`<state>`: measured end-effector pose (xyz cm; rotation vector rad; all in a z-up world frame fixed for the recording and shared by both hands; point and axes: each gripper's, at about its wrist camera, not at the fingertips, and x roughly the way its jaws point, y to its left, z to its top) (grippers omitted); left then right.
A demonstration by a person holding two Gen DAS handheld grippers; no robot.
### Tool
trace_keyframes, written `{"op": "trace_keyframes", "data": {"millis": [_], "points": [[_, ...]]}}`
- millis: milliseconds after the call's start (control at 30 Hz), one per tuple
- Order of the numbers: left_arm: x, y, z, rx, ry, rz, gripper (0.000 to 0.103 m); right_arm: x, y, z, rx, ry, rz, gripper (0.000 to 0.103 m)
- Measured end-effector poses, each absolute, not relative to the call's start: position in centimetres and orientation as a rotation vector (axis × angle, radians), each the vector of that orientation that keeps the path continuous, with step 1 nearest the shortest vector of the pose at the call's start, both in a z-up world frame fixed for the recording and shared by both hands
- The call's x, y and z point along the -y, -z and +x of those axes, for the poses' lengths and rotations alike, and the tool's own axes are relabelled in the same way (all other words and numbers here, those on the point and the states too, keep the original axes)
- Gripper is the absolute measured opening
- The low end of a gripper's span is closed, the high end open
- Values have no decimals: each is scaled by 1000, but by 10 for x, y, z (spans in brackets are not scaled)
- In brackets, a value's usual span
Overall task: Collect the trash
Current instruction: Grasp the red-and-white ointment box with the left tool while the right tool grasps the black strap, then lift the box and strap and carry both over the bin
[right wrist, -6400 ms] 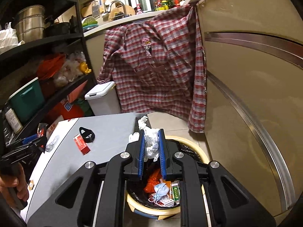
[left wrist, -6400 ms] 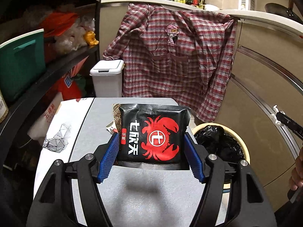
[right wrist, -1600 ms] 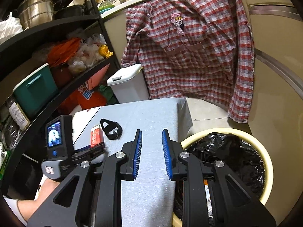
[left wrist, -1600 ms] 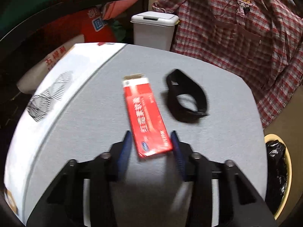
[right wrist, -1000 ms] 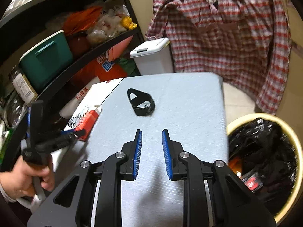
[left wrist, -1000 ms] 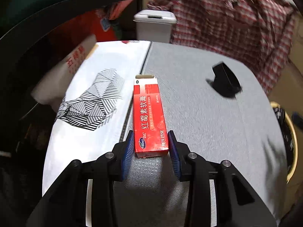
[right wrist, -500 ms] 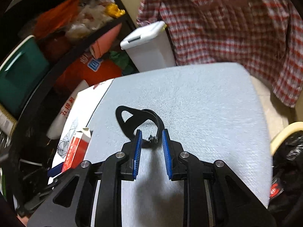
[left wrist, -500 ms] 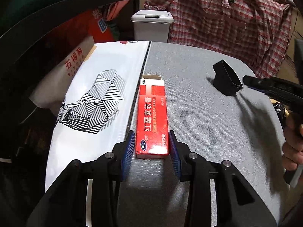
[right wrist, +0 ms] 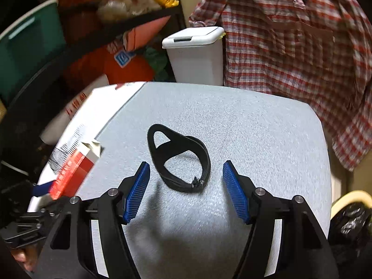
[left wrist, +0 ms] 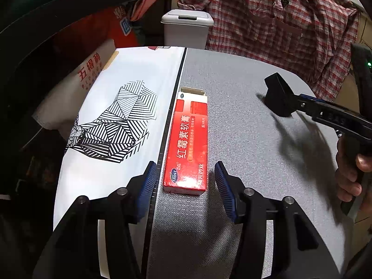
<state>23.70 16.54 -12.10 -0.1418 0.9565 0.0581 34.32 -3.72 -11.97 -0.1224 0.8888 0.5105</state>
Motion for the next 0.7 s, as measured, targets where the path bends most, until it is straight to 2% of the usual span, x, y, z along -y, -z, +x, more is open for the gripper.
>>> {"op": "trace_keyframes", "data": {"millis": [67,100,133,167,200,233,700], "points": [[-166,122,237,-957,-63,-135,51,34,123,345,-895,-512,-161,62],[-166,122,238,-959,-64,-130,51,32,125,345,-903,-510,-174,52],[-166,123,238,-959,-68,-125,45,32,126,346,-910,-508,-183,39],[-166,123,238,-961,-66,-125,36,33,126,345,-908,-503,-189,34],[-166,123,238,-964,-65,-122,35,33,126,345,-910,-505,-189,19],[-165,121,238,-960,-68,-118,35,36,123,344,-916,-509,-185,11],[-131,71,214,-861,-14,-106,35,112,31,258,-798,-480,-187,8]]}}
